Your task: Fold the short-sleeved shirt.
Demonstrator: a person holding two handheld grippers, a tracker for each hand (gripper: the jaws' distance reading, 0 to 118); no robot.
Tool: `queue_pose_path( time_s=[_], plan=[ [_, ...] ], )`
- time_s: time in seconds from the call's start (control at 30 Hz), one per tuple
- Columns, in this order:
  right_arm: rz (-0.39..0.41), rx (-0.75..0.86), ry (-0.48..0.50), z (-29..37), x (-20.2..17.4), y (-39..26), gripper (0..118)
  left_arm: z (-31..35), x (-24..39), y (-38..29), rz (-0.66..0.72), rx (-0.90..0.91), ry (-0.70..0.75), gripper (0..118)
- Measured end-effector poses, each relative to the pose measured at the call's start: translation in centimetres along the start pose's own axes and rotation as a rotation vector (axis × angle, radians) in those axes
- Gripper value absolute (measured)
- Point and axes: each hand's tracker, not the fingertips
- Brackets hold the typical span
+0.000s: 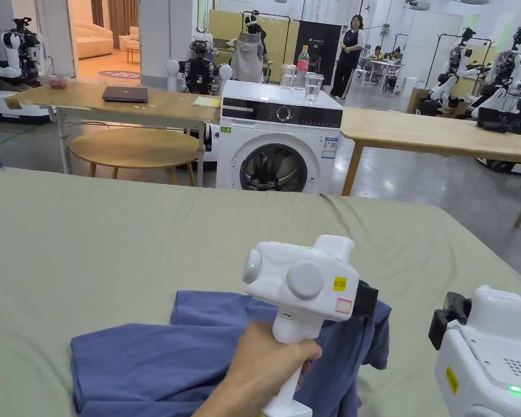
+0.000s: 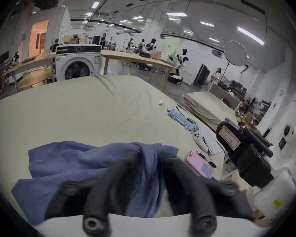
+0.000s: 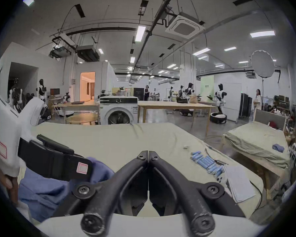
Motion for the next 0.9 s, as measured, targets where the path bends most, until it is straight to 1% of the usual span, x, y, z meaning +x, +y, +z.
queue_pose_path(
  time_s=[0.03,0.07,0.1,0.2,0.27,0.3,0.37,0.4,0.43,0.47,0.5,0.53,0.57,0.7,0.77,0.9],
  plan=[
    [0.002,-0.001,0.008,0.0,-0.3,0.0,0,0.8,-0.3,0.0,0.01,0.024,0.005,46],
    [0.003,0.0,0.015,0.1,-0.7,0.2,0,1.8,-0.6,0.1,0.017,0.059,0.012,55],
    [0.003,0.002,0.022,0.4,-1.1,0.4,0,2.5,-0.8,0.1,0.016,0.08,0.04,57],
    [-0.001,0.009,0.055,0.6,-2.6,0.7,0,5.2,-2.4,-0.2,0.003,0.173,0.14,57],
    [-0.002,0.014,0.08,0.7,-3.8,0.9,0,8.0,-3.6,-1.4,0.022,0.228,0.211,56],
    [-0.001,0.014,0.092,0.7,-4.3,0.9,0,9.1,-4.2,-2.0,0.028,0.25,0.234,52],
    [0.0,0.013,0.121,0.3,-5.5,0.7,0,11.3,-5.6,-3.7,0.054,0.31,0.311,34],
    [0.0,0.011,0.138,0.3,-6.1,0.7,0,12.2,-6.4,-4.6,0.063,0.336,0.344,29],
    [0.001,0.01,0.151,0.2,-6.8,0.7,0,13.2,-7.1,-5.4,0.081,0.342,0.394,29],
    [0.004,0.009,0.161,0.2,-7.6,0.6,0,14.2,-7.7,-6.2,0.09,0.355,0.436,12],
    [0.006,0.01,0.173,-0.1,-8.2,0.5,0,15.1,-8.4,-7.0,0.102,0.382,0.478,4],
    [0.005,0.011,0.184,-0.2,-8.7,0.5,0,15.8,-9.2,-7.9,0.108,0.384,0.511,0],
    [0.002,0.013,0.196,-0.2,-9.4,0.6,0,16.7,-9.9,-8.6,0.119,0.391,0.549,0],
    [-0.008,0.017,0.244,-0.7,-11.5,0.6,0,19.4,-12.5,-10.3,0.162,0.359,0.581,0],
    [-0.004,0.008,0.267,-1.1,-12.3,0.6,0,20.1,-14.4,-10.7,0.189,0.304,0.643,0],
    [0.008,-0.013,0.299,-2.0,-13.5,0.1,0,20.9,-20.0,-11.1,0.325,0.23,0.628,0]
  ],
)
